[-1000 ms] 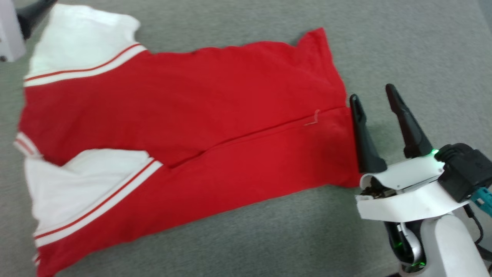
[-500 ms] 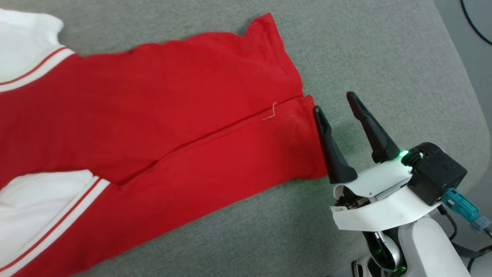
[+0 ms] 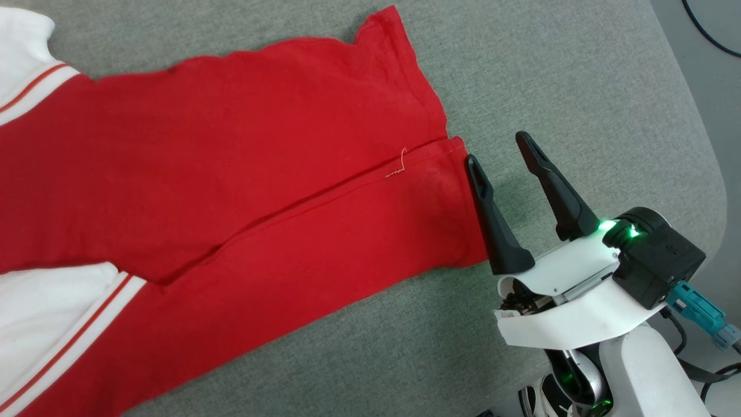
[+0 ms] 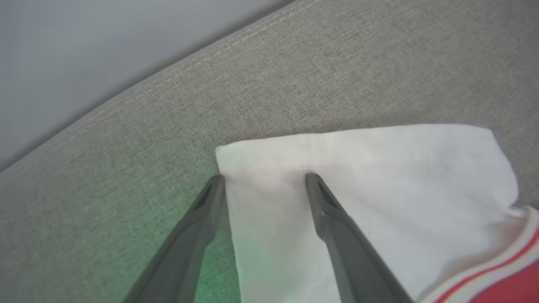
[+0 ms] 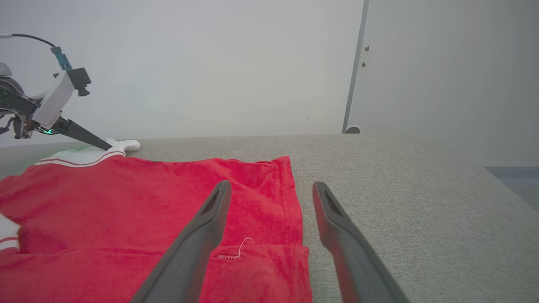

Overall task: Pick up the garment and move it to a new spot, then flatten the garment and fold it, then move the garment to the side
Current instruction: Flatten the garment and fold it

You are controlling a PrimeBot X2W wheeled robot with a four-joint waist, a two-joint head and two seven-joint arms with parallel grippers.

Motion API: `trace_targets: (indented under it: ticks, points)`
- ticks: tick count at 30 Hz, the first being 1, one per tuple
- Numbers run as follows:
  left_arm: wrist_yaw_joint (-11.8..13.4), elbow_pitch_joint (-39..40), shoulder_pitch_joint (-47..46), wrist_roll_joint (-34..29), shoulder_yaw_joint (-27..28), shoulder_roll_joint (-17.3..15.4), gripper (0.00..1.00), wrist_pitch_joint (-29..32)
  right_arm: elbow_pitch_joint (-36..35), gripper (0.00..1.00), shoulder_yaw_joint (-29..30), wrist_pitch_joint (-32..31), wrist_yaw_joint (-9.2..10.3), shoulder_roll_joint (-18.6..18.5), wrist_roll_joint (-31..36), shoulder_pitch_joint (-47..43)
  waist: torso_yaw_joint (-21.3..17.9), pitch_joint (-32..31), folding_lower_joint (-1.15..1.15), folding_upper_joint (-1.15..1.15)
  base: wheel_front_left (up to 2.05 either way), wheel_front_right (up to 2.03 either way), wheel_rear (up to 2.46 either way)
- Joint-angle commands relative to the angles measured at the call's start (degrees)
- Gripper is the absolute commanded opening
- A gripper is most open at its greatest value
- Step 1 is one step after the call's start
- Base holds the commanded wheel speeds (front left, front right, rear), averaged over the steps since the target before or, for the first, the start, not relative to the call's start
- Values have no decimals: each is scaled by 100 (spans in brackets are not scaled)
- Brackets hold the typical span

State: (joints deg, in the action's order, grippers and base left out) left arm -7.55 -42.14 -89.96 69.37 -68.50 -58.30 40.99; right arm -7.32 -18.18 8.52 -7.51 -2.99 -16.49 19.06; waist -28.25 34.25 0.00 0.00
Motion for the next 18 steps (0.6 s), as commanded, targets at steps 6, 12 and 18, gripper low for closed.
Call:
trace_targets:
  ticks: [6, 12, 18]
  points:
    - [14, -72, 212, 465, -106, 52, 100, 153, -29, 100, -29, -17, 4, 17, 45, 0, 3, 33, 0, 0, 0, 0, 0]
    - [6, 89, 261, 755, -178, 54, 0, 314, -59, 100, -19, -69, 4, 17, 22, 39, 3, 54, 0, 0, 0, 0, 0]
    - [9, 138, 104, 817, -185, 115, 0, 171, -41, 100, 23, -551, 4, 18, 90, 464, 69, 97, 0, 0, 0, 0, 0]
